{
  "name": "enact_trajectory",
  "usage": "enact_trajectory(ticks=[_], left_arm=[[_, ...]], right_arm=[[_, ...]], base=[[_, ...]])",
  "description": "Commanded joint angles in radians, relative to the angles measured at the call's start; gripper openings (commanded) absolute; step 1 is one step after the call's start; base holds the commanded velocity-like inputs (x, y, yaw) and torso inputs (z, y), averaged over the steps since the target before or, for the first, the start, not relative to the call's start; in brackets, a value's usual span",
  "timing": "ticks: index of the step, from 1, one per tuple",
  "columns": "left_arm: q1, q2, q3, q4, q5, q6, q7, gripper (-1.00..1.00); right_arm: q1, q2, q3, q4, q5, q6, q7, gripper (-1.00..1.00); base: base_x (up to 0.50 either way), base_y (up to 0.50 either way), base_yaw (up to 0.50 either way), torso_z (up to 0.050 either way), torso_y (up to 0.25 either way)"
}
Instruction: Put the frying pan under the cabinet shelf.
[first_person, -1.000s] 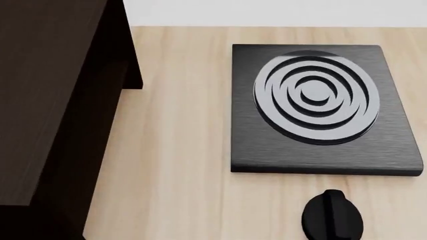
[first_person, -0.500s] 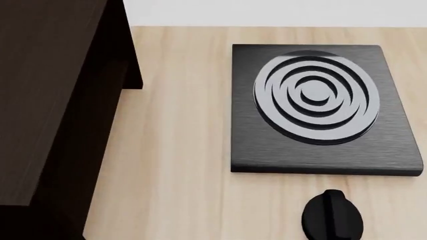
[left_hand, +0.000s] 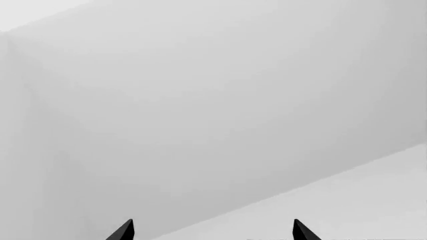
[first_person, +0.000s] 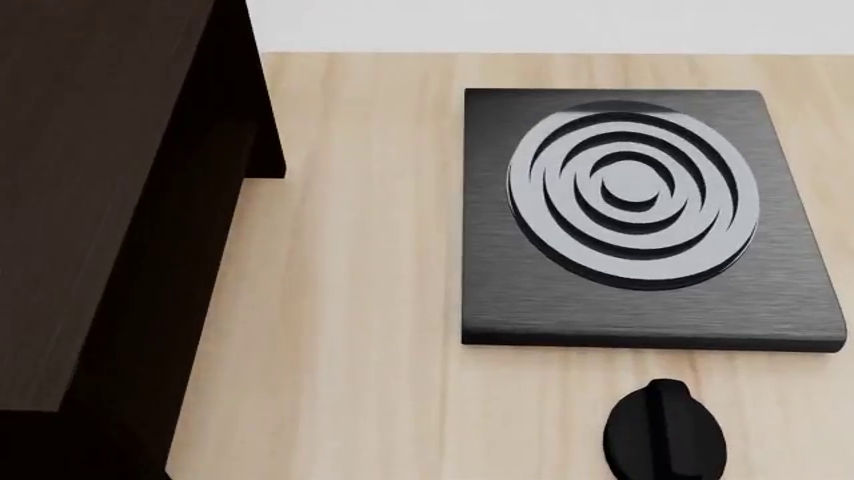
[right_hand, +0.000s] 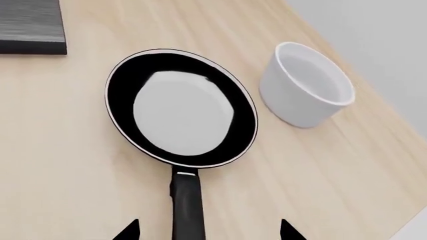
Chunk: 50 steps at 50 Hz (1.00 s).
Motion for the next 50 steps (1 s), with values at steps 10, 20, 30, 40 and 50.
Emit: enact_trajectory(ticks=[10,20,30,40,50], left_arm=[[-0.008,0.010,0.015,-0.003,-0.008,-0.003,-0.007,1.00],[-0.008,0.016,0.015,0.009,-0.017,-0.013,-0.017,1.00],[-0.006,0.012,0.020,0.015,-0.022,-0.016,-0.021,1.00],[-0.009,0.010,0.021,0.007,-0.026,-0.010,-0.021,1.00],[-0.010,0.009,0.038,-0.013,-0.021,0.013,-0.015,1.00]], right_arm=[[-0.024,-0.005,0.025,0.116,0.063,-0.061,0.077,1.00],[-0.029,-0.012,-0.001,0.165,0.071,-0.089,0.112,1.00],[-0.022,-0.005,-0.030,0.195,0.071,-0.089,0.135,1.00],[-0.019,0.013,-0.049,0.214,0.080,-0.075,0.158,1.00],[-0.015,0.022,-0.082,0.264,0.086,-0.083,0.189,1.00]], base=[[0.00,0.00,0.00,0.000,0.000],[0.00,0.00,0.00,0.000,0.000],[0.00,0.00,0.00,0.000,0.000],[0.00,0.00,0.00,0.000,0.000],[0.00,0.00,0.00,0.000,0.000]])
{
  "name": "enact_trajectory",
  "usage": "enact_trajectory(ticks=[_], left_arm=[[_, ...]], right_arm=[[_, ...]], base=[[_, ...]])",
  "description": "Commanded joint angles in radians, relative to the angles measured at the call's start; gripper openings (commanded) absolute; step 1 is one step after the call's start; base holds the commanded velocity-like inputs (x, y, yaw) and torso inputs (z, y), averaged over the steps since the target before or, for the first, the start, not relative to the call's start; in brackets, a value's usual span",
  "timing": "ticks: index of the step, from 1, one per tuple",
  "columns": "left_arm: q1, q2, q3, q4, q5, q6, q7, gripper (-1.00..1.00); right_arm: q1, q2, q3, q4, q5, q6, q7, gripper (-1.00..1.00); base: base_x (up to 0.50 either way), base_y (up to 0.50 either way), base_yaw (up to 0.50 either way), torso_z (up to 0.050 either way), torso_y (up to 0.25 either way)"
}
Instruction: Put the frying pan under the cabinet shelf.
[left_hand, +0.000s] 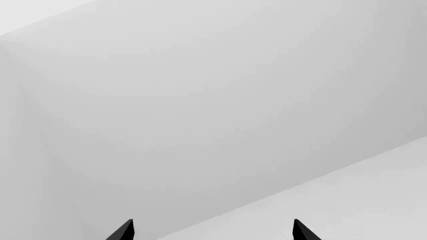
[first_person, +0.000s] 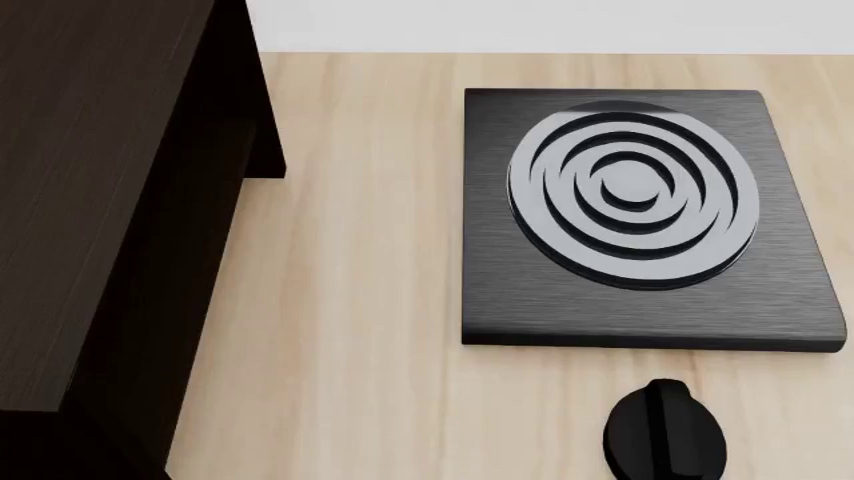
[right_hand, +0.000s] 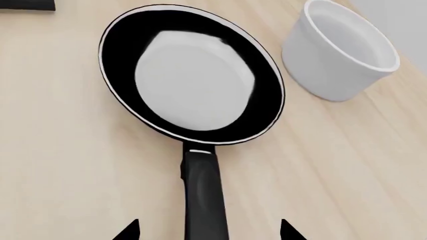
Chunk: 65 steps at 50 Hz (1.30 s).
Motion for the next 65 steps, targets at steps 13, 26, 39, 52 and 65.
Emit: enact_trajectory(ticks=[13,26,39,52,65], left_arm=[[-0.007,0.004,0.015,-0.012,-0.006,0.011,-0.003,1.00],[-0.008,0.002,0.017,-0.006,-0.015,0.001,-0.011,1.00],[-0.024,0.002,0.011,0.004,-0.027,-0.019,-0.021,1.00],[-0.033,0.007,0.013,0.008,-0.035,-0.019,-0.027,1.00],[-0.043,0.002,0.011,0.015,-0.045,-0.023,-0.032,1.00]], right_arm=[[0.018,0.028,-0.064,0.104,0.010,-0.011,0.069,1.00],[0.046,0.044,-0.109,0.048,-0.049,0.090,0.041,1.00],[0.056,0.065,-0.104,0.092,-0.037,0.092,0.060,1.00],[0.058,0.075,-0.112,0.121,-0.030,0.089,0.072,1.00],[0.063,0.078,-0.105,0.208,-0.001,0.051,0.121,1.00]], base=[[0.00,0.00,0.00,0.000,0.000],[0.00,0.00,0.00,0.000,0.000],[0.00,0.00,0.00,0.000,0.000],[0.00,0.00,0.00,0.000,0.000],[0.00,0.00,0.00,0.000,0.000]])
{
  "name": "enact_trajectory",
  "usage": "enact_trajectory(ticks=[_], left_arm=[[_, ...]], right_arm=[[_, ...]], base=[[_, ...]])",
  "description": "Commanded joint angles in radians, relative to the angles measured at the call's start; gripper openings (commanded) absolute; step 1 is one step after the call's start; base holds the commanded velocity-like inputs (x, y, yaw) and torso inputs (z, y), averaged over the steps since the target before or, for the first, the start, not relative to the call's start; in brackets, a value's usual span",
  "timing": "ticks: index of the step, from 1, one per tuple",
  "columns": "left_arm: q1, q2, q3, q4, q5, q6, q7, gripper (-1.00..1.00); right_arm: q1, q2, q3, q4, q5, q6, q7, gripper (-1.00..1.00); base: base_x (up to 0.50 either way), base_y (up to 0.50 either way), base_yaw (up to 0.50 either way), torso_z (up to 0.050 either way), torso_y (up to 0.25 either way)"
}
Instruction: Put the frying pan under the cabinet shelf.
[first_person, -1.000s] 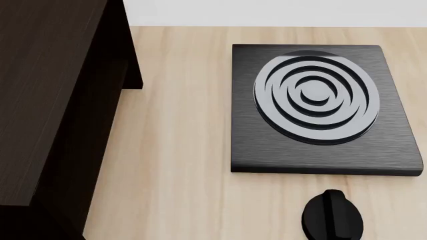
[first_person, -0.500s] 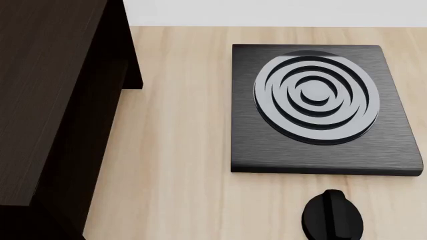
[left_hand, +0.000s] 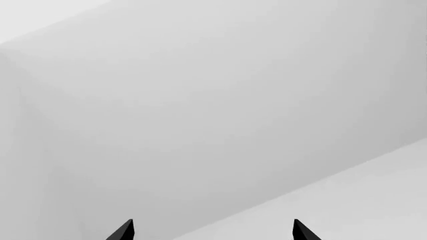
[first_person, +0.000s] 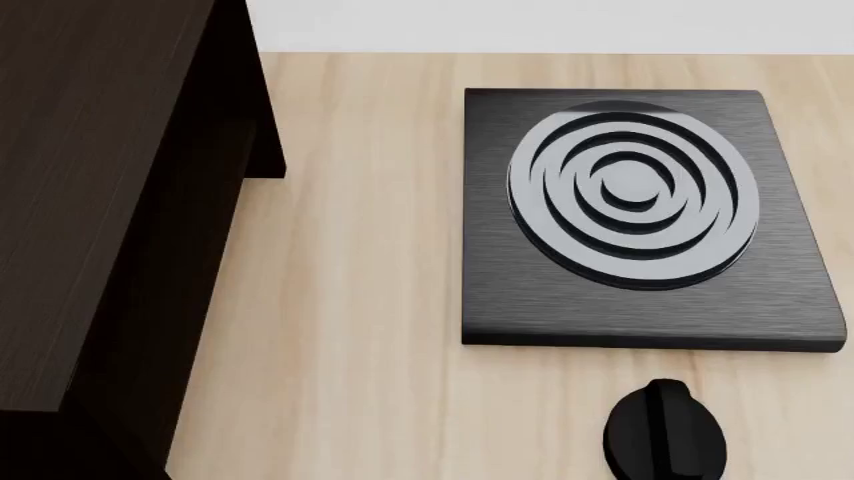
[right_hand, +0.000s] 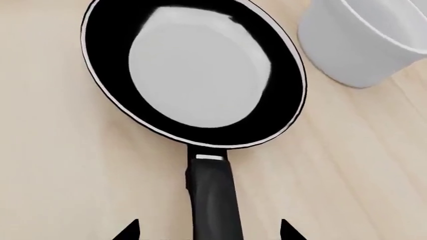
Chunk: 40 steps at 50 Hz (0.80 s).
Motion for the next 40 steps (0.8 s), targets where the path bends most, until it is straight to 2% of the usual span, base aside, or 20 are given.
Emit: enact_trajectory(ticks=[1,15,16,31,40], left_arm=[[-0.008,-0.003,0.000,0.006,-0.008,-0.003,-0.004,1.00],[-0.006,-0.009,0.007,0.001,-0.011,0.010,-0.003,1.00],[-0.004,-0.011,0.004,0.003,-0.012,0.009,-0.005,1.00],[-0.028,-0.024,-0.012,0.027,-0.031,-0.021,-0.016,1.00],[-0.056,-0.038,-0.030,0.054,-0.049,-0.057,-0.023,1.00]], right_arm=[[0.004,0.005,0.008,0.064,0.022,-0.024,0.035,1.00],[0.006,0.010,0.020,0.144,0.047,-0.053,0.076,1.00],[0.015,0.006,0.029,0.133,0.054,-0.047,0.075,-1.00],[0.019,0.006,-0.036,-0.058,0.002,0.038,-0.013,-1.00],[0.070,0.049,-0.124,-0.171,-0.069,0.135,-0.086,-1.00]], base=[[0.00,0.00,0.00,0.000,0.000],[0.00,0.00,0.00,0.000,0.000],[0.00,0.00,0.00,0.000,0.000],[0.00,0.00,0.00,0.000,0.000],[0.00,0.00,0.00,0.000,0.000]])
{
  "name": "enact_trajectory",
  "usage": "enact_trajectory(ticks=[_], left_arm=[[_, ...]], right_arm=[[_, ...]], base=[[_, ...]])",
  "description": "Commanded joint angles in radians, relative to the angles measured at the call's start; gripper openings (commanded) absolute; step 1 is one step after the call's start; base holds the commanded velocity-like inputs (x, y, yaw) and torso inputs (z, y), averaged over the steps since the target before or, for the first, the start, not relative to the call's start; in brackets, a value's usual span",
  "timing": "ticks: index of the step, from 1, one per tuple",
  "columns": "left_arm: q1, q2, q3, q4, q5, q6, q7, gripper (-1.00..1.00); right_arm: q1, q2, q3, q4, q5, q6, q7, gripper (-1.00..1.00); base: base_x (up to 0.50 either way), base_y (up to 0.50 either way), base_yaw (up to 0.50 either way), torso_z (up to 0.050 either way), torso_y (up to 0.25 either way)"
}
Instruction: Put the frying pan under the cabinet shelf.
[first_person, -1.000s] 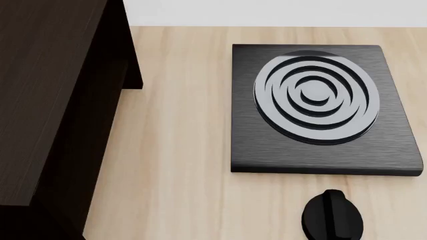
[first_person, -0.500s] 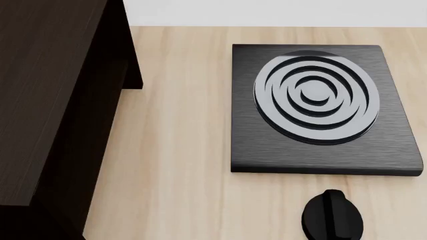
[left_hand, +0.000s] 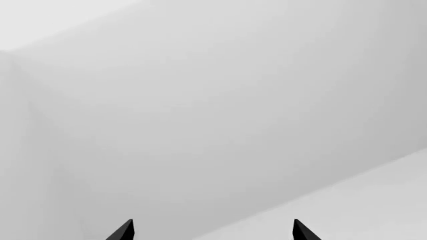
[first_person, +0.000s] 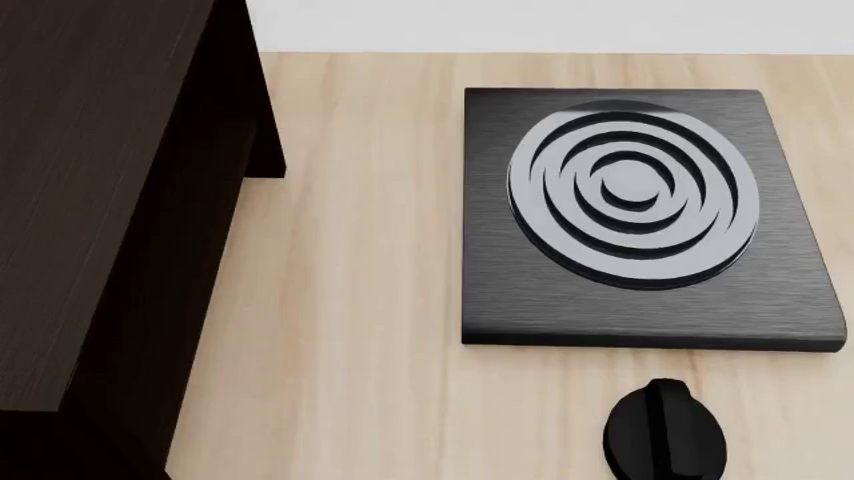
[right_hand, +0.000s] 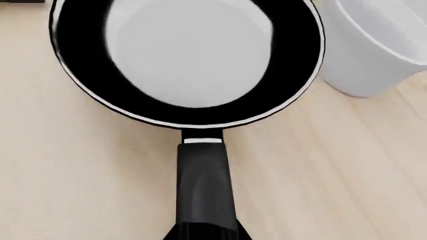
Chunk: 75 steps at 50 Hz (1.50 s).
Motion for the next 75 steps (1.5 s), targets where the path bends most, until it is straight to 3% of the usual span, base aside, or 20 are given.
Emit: enact_trajectory(ticks=[1,25,59,65,68,70,73,75], left_arm=[[-0.027,-0.015,-0.020,0.028,-0.019,-0.037,-0.010,1.00],[-0.149,-0.023,-0.038,0.021,-0.045,-0.093,-0.005,1.00],[-0.265,-0.045,-0.055,0.020,-0.088,-0.165,0.005,1.00],[-0.276,-0.056,-0.056,0.019,-0.092,-0.175,0.006,1.00],[-0.280,-0.059,-0.055,0.018,-0.093,-0.179,0.005,1.00],[-0.283,-0.062,-0.053,0.018,-0.094,-0.180,0.005,1.00],[-0.285,-0.064,-0.055,0.017,-0.095,-0.182,0.003,1.00],[-0.285,-0.065,-0.054,0.017,-0.096,-0.183,0.002,1.00]], right_arm=[[0.058,0.049,-0.092,-0.142,-0.068,0.080,-0.084,-1.00],[0.269,0.240,-0.444,-0.341,-0.345,0.361,-0.361,-1.00],[0.398,0.280,-0.711,-0.368,-0.478,0.392,-0.489,-1.00],[0.407,0.291,-0.778,-0.405,-0.540,0.411,-0.570,-1.00],[0.441,0.305,-0.828,-0.430,-0.613,0.452,-0.691,-1.00],[0.454,0.329,-0.858,-0.438,-0.651,0.458,-0.717,-1.00],[0.494,0.481,-1.039,-0.474,-0.634,0.687,-0.725,-1.00],[0.511,0.516,-1.080,-0.484,-0.621,0.724,-0.726,-1.00]], base=[[0.00,0.00,0.00,0.000,0.000],[0.00,0.00,0.00,0.000,0.001],[0.00,0.00,0.00,0.000,0.001],[0.00,0.00,0.00,0.002,0.002],[0.00,0.00,0.00,0.000,0.003],[0.00,0.00,0.00,0.000,0.000],[0.00,0.00,0.00,0.000,0.003],[0.00,0.00,0.00,0.000,0.000]])
